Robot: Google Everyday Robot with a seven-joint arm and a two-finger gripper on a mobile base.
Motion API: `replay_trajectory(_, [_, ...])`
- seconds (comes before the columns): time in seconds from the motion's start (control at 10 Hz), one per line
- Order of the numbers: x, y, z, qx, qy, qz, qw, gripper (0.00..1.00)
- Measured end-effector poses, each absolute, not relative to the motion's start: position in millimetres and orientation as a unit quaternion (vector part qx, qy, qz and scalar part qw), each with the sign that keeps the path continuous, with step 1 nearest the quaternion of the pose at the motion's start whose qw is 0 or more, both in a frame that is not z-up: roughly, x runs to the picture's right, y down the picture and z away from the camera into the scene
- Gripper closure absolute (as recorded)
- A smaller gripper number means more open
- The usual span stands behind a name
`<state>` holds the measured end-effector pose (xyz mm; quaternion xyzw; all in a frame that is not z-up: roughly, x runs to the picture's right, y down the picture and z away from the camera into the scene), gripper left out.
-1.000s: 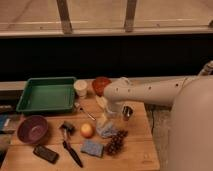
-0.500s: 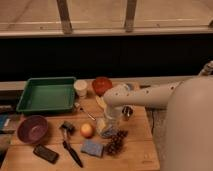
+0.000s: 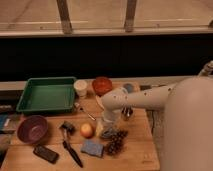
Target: Wipe red bowl with towel
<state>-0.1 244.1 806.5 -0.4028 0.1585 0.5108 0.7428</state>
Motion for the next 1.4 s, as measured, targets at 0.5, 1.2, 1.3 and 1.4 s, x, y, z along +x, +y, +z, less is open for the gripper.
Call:
replay_trajectory(0.5, [-1, 248, 808, -0.411, 0.159, 0.505, 0.742, 0.75])
replay_trajectory(1.2, [4, 234, 788, -0.414, 0.147, 0.514, 0.737, 1.00])
replay_trajectory(1.3, [9, 222, 783, -0.410, 0.151, 0.525, 0.731, 1.00])
replay_trajectory(1.4, [14, 208, 778, -0.403, 0.153, 0.537, 0.725, 1.00])
